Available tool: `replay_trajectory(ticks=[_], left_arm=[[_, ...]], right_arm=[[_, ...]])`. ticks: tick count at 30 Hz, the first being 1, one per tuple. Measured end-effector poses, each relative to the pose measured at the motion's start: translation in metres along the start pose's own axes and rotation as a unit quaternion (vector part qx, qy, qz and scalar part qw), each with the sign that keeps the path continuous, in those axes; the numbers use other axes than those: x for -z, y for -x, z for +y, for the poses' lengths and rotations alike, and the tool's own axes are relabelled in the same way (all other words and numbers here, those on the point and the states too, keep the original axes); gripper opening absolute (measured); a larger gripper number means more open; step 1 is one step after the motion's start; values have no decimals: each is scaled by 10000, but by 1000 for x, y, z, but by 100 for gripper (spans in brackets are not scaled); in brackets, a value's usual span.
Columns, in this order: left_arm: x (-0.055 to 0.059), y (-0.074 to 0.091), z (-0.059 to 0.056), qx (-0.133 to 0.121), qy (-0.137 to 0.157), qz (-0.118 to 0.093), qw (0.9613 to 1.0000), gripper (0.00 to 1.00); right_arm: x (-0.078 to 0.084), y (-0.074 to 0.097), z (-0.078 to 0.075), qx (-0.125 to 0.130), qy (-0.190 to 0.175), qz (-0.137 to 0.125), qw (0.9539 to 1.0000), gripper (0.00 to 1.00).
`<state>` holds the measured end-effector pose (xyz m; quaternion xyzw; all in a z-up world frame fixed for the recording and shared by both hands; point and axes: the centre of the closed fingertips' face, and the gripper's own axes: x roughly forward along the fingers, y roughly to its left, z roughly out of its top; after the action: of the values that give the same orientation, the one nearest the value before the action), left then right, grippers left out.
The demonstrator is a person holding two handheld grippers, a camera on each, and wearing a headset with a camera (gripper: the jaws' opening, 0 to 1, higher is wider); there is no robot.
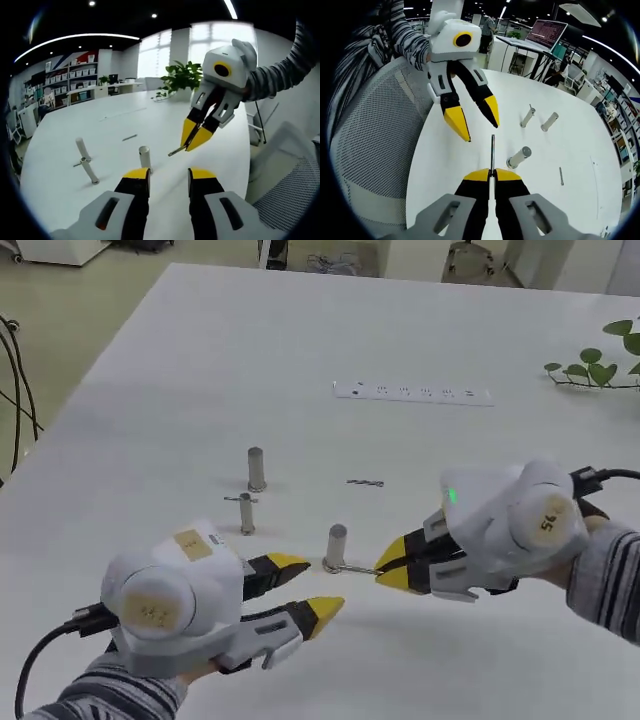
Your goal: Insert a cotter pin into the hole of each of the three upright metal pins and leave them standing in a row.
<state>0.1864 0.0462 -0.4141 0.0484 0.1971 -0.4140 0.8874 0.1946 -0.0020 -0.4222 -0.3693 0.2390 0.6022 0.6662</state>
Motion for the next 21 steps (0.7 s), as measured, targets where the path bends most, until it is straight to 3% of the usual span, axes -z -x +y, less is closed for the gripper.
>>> replay_trajectory(ticks=[10, 21], left_arm=[[1, -13, 24, -668, 120, -1, 9977, 30], [11, -34, 34, -946, 189, 227, 9951, 30]], right_arm=[[23, -8, -23, 235, -266, 148, 9993, 0], [36, -12, -40, 385, -402, 198, 9983, 0]])
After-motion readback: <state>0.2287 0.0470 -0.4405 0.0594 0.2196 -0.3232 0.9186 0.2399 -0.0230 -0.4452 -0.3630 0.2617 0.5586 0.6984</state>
